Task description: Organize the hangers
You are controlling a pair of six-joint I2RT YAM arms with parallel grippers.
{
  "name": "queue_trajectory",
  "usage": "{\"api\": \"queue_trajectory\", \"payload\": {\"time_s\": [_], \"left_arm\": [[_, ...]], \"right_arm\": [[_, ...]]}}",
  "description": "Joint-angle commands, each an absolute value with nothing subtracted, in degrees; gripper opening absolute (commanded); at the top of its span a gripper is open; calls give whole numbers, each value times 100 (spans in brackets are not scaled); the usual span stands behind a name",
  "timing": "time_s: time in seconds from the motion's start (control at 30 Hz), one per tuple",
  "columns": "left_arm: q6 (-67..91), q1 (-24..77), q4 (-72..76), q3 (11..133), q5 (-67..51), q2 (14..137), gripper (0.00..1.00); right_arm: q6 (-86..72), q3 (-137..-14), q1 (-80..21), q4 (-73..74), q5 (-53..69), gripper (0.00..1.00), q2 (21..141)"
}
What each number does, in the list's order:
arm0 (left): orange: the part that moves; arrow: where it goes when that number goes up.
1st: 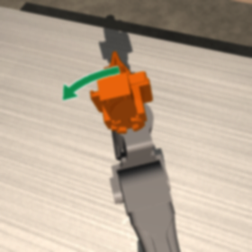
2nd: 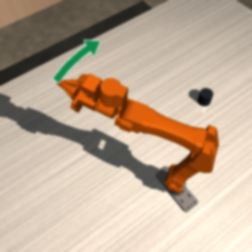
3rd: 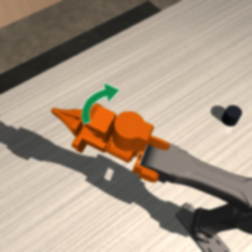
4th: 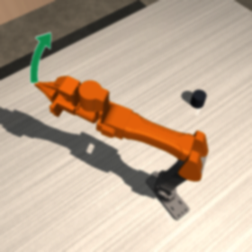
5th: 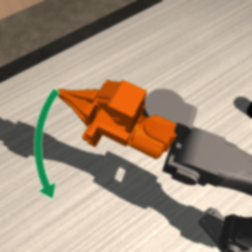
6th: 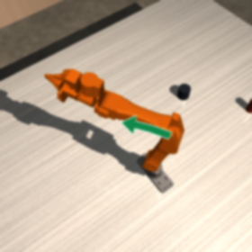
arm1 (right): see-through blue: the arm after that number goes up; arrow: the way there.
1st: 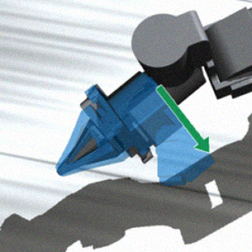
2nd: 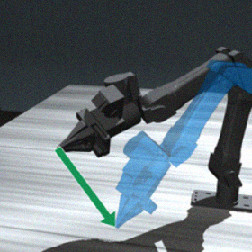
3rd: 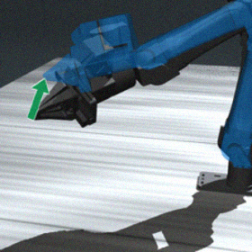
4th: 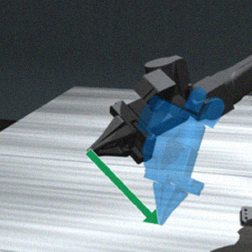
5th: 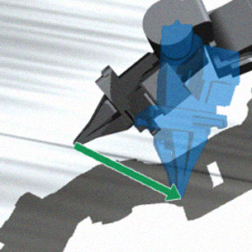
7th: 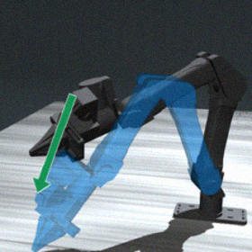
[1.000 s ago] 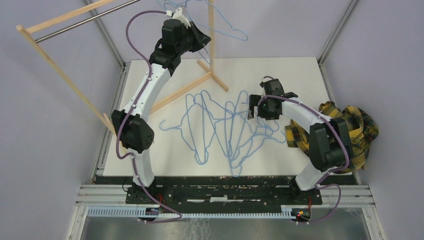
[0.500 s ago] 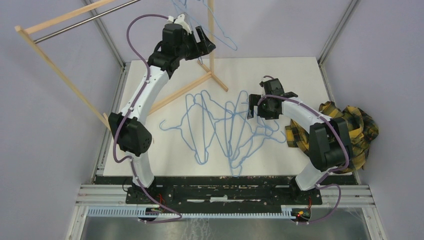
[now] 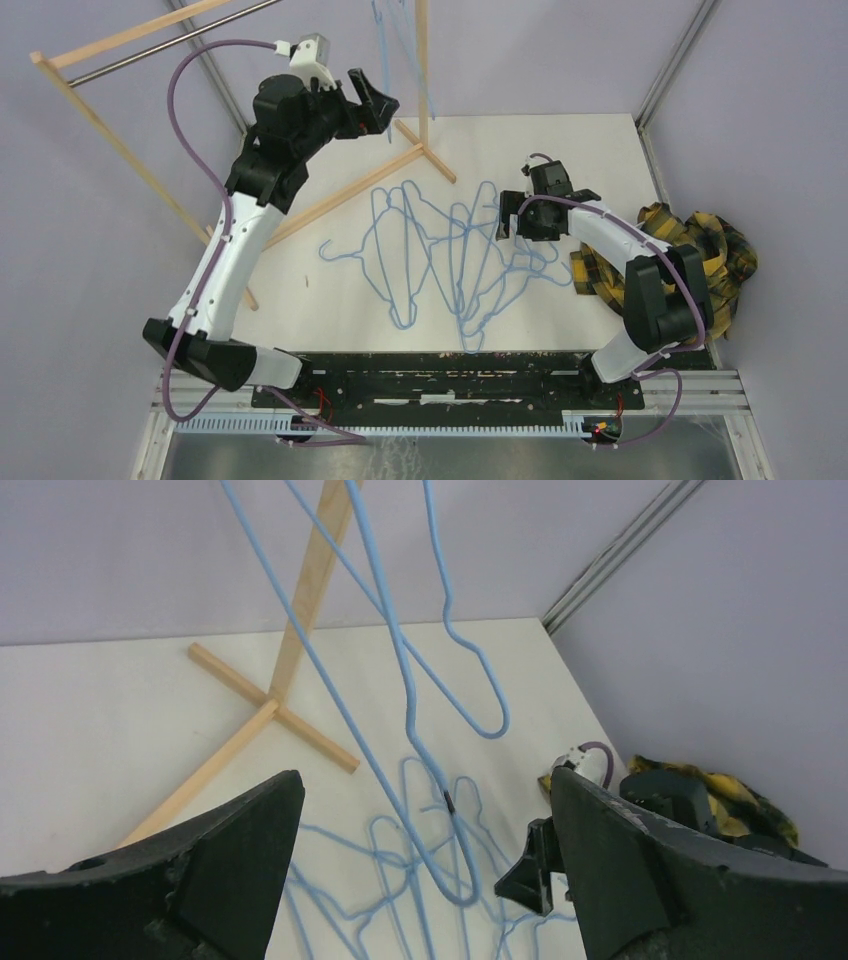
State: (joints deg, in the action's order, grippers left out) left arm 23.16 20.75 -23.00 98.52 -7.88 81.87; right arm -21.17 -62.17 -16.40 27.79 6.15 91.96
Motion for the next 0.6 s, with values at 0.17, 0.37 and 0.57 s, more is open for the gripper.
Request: {"api": "queue_trajectory", "payload": {"time_s": [0.17, 0.37, 0.57], "left_arm": [[1916, 2083, -2121, 7726, -270, 6520, 99], [1977, 2082, -2351, 7050, -338, 5949, 99], [2101, 2082, -2432, 6378, -310, 5463, 99]], "right_arm": [[-2012, -5999, -2096, 2731, 560, 100, 8788], [-2093, -6328, -2538, 2834, 447, 98, 8944], [-2117, -6619, -2954, 2946, 329, 94, 9262]]}}
